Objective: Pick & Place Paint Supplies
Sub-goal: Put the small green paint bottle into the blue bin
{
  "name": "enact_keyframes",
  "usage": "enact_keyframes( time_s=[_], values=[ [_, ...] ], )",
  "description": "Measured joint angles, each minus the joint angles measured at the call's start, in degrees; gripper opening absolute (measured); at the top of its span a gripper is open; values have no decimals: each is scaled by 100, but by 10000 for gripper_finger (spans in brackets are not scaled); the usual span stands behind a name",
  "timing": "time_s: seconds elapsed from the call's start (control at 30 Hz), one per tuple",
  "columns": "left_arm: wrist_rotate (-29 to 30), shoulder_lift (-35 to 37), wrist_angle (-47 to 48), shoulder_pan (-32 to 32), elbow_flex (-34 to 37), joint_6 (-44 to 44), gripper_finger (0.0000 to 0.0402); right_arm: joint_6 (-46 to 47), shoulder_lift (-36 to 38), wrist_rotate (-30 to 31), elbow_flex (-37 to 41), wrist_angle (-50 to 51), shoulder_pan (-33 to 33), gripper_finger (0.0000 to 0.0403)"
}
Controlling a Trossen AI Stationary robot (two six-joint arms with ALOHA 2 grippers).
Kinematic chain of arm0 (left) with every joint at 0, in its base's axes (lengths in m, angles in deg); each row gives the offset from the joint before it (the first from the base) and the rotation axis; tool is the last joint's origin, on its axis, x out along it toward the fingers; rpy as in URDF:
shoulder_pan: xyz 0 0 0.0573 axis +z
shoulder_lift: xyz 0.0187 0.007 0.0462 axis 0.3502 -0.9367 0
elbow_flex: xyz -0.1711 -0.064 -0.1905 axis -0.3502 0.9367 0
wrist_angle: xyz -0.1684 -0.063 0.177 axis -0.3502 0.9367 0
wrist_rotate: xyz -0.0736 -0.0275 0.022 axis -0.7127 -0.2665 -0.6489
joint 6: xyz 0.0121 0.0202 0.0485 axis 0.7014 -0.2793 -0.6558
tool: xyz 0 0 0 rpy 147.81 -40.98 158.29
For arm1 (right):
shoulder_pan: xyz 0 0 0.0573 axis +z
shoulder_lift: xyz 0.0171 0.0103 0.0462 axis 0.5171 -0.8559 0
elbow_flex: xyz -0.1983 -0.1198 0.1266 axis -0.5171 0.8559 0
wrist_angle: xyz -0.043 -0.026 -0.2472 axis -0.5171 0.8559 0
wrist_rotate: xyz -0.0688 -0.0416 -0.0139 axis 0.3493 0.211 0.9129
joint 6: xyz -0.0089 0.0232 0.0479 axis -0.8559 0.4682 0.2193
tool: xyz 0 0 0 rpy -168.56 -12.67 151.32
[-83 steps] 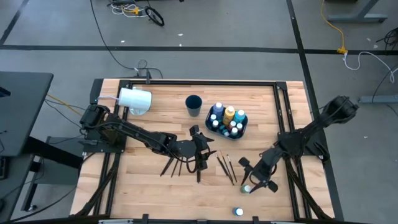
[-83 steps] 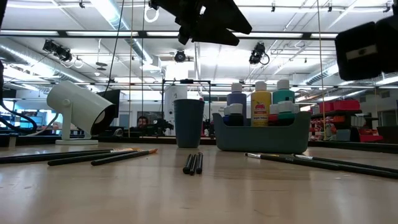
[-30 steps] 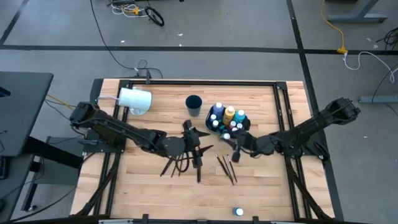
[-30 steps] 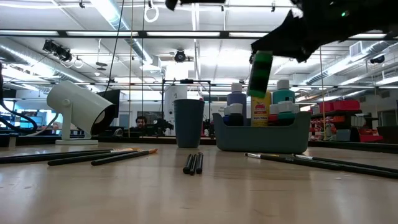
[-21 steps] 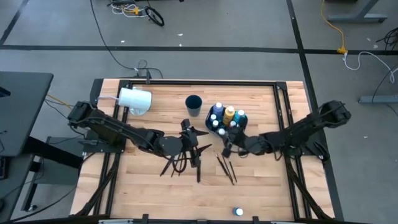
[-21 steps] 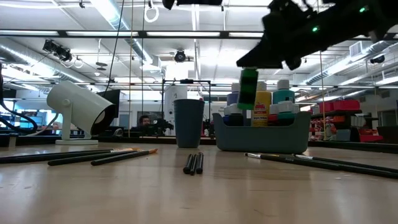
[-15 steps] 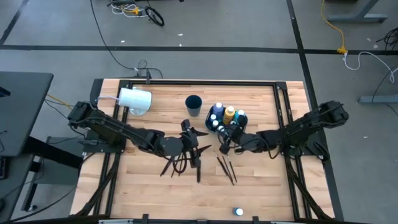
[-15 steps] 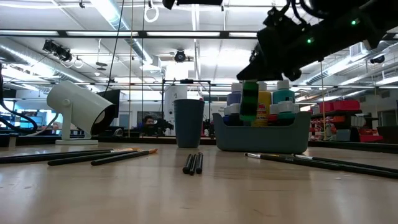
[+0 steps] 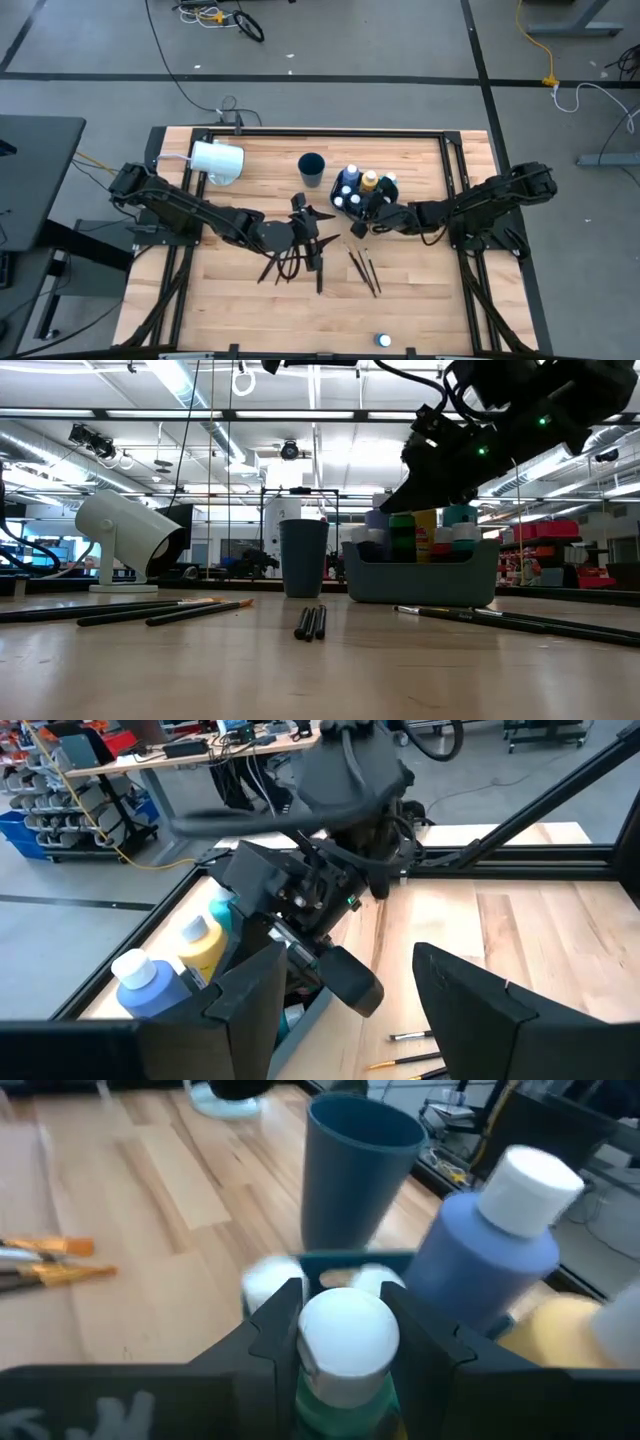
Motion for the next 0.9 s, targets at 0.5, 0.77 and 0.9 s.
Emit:
enact_keyframes(
  time_s=[0.5, 0.77, 0.9],
  values=[
    [2, 0, -63, 2, 0, 189, 229, -128, 2, -768, -5, -319, -333, 120],
    [2, 0, -59, 2, 0, 223, 229, -254, 2, -1181, -7, -295, -332, 121],
    [1, 0, -59, 2, 0, 223, 229, -495, -4, -1218, 2, -253, -331, 130]
  ],
)
